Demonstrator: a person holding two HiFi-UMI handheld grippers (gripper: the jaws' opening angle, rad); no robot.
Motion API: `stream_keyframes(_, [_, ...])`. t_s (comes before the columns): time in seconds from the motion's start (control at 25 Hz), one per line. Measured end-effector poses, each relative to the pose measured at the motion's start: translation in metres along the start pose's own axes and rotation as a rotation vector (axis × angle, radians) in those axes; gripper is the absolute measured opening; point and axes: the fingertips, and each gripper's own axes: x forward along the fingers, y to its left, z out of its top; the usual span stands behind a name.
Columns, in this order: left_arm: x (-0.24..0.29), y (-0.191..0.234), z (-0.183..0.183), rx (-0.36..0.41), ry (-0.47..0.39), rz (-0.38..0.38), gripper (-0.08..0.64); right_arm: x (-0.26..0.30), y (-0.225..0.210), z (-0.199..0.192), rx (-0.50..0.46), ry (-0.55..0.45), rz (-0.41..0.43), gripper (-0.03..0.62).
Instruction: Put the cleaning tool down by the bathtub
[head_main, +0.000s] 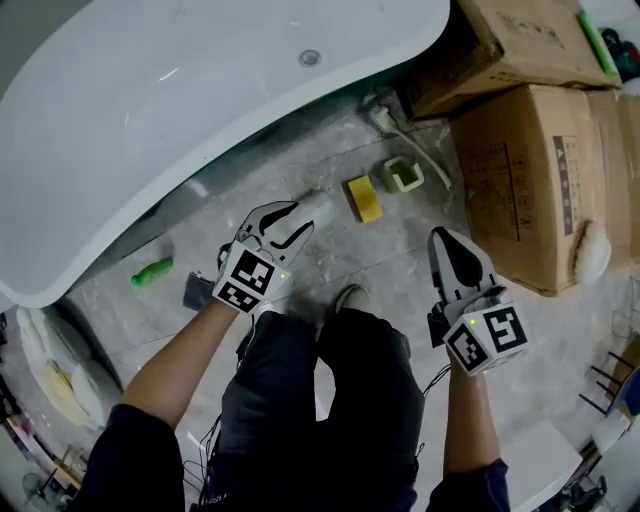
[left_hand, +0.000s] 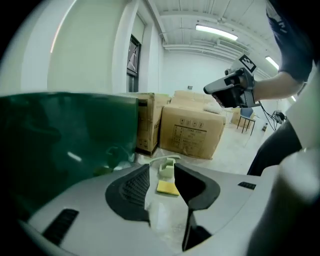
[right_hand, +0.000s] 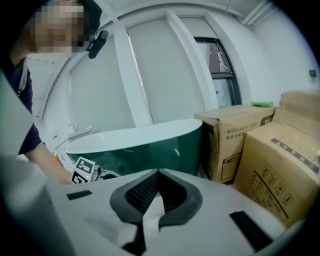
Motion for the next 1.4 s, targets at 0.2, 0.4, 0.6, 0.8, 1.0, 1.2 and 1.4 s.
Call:
stream_keyframes(0.2, [-0.066, -0.006, 0.072, -0.005, -0.046, 0.025, 0.17, -0.038, 0.026, 0.056, -0.009, 0.002, 0.001, 0.002])
stream_keyframes(0.4, [-0.128, -0.012, 0.139, -0.009, -0.104, 0.05, 0.17, -0.071, 0.056, 0.112, -0.035, 0.002, 0.007, 0.002])
stream_keyframes(0.6, [-0.196, -0.015, 0.208, -0.011, -0.175, 0.088, 0.17, -0.104, 0.092, 0.168, -0.064, -0.012, 0.024, 0.002])
stream_keyframes(0.8, [-0.262, -0.024, 0.256, -0.007, -0.228, 0.124, 0.17, -0.136, 0.134, 0.215, -0.085, -0.045, 0.038, 0.002])
stream_keyframes(1.0, [-0.322, -0.036, 0.285, -0.034, -0.272, 0.155, 0.17, -0.163, 0.176, 0.248, -0.092, -0.077, 0.059, 0.002])
stream_keyframes(1.2, [-0.377, -0.055, 0.311, -0.074, -0.328, 0.167, 0.17, -0.189, 0.219, 0.274, -0.104, -0.11, 0.081, 0.002])
stream_keyframes(1.4, [-0.425, -0.075, 0.333, -0.066, -0.382, 0.173, 0.17, -0.218, 0.25, 0.295, -0.124, -0.141, 0.082, 0.002])
